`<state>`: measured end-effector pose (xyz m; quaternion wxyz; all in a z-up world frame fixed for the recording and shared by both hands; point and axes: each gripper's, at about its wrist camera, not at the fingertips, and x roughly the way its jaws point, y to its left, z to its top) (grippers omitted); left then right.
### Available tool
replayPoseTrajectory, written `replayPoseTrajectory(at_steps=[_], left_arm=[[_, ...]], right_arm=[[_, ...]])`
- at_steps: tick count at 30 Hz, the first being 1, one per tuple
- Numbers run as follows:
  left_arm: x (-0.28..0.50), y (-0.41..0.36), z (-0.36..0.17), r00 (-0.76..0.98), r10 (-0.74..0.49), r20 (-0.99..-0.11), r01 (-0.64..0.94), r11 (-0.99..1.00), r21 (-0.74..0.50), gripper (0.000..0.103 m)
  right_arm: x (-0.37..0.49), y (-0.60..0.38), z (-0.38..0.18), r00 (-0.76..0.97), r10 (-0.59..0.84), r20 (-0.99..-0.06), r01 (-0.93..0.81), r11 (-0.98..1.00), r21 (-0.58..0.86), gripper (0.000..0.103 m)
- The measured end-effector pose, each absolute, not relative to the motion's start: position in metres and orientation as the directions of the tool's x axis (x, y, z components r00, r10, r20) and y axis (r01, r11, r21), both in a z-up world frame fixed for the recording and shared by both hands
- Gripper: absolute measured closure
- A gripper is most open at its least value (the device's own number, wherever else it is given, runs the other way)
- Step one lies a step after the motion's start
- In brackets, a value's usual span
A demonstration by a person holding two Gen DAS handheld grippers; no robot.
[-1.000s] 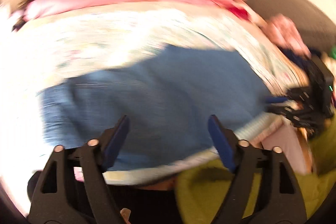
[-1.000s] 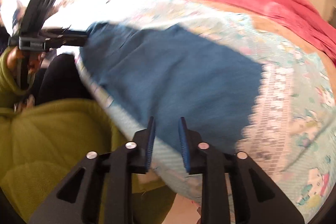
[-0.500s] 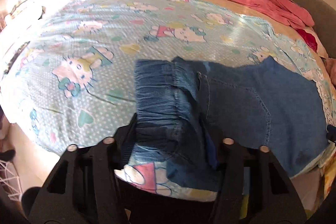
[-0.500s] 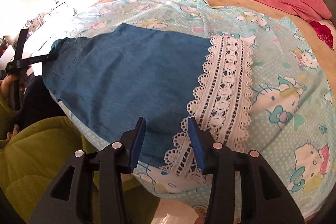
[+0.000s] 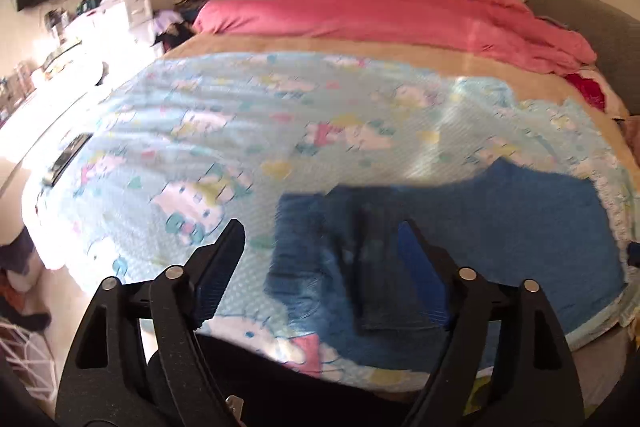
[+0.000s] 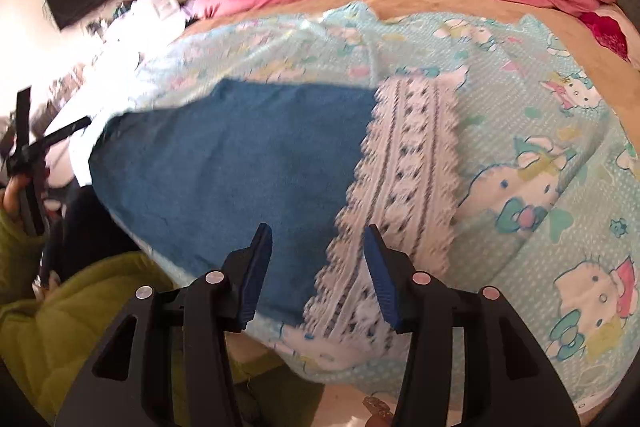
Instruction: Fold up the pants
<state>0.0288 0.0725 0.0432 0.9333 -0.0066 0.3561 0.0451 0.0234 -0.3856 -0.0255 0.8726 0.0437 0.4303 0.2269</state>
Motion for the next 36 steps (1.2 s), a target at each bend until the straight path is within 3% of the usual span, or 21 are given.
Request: replayPoseTrajectory(at_steps=[7, 16, 21, 26, 27, 28, 29, 30, 31, 36], left_arm=[[0.070, 0.012, 0.044, 0.697, -0.141, -0.703, 0.121, 0.990, -0.078, 0.023], [0.148, -0.054, -0.004, 0.563, -0.228, -0.794, 0.254, 0.962, -0.096, 0.022], [0.186, -0.069, -0.030, 0.519, -0.205, -0.830, 0.258, 0.963, -0.077, 0.021], [0.207, -0.071, -0.053, 0.469, -0.274, -0.840, 0.237, 0.955, -0.179, 0.021], [0.204, -0.074, -0.055, 0.472, -0.271, -0.839, 0.237, 0.955, -0.175, 0.030], [0.202, -0.077, -0.055, 0.477, -0.272, -0.836, 0.244, 0.954, -0.172, 0.051], [0.200, -0.079, -0.054, 0.477, -0.287, -0.831, 0.254, 0.950, -0.182, 0.062], [0.198, -0.080, -0.051, 0.473, -0.311, -0.825, 0.255, 0.944, -0.209, 0.085], [0.198, -0.081, -0.049, 0.469, -0.322, -0.822, 0.254, 0.941, -0.224, 0.097], [0.200, -0.092, -0.030, 0.521, -0.264, -0.811, 0.263, 0.954, -0.142, 0.098]], right_arm=[[0.090, -0.431, -0.015, 0.585, 0.396, -0.708, -0.162, 0.912, 0.376, 0.057], [0.163, -0.438, -0.047, 0.496, 0.417, -0.762, -0.078, 0.895, 0.439, 0.056], [0.163, -0.422, -0.053, 0.486, 0.427, -0.763, -0.152, 0.900, 0.408, 0.072], [0.155, -0.419, -0.051, 0.514, 0.451, -0.729, -0.211, 0.891, 0.402, 0.083], [0.153, -0.419, -0.047, 0.525, 0.454, -0.720, -0.221, 0.889, 0.400, 0.084], [0.149, -0.420, -0.042, 0.543, 0.458, -0.704, -0.235, 0.888, 0.396, 0.084], [0.146, -0.421, -0.036, 0.562, 0.461, -0.687, -0.249, 0.886, 0.391, 0.084], [0.143, -0.422, -0.030, 0.577, 0.461, -0.674, -0.260, 0.886, 0.384, 0.085], [0.142, -0.422, -0.025, 0.590, 0.457, -0.665, -0.266, 0.888, 0.375, 0.085], [0.150, -0.417, -0.002, 0.638, 0.412, -0.650, -0.286, 0.911, 0.297, 0.086]])
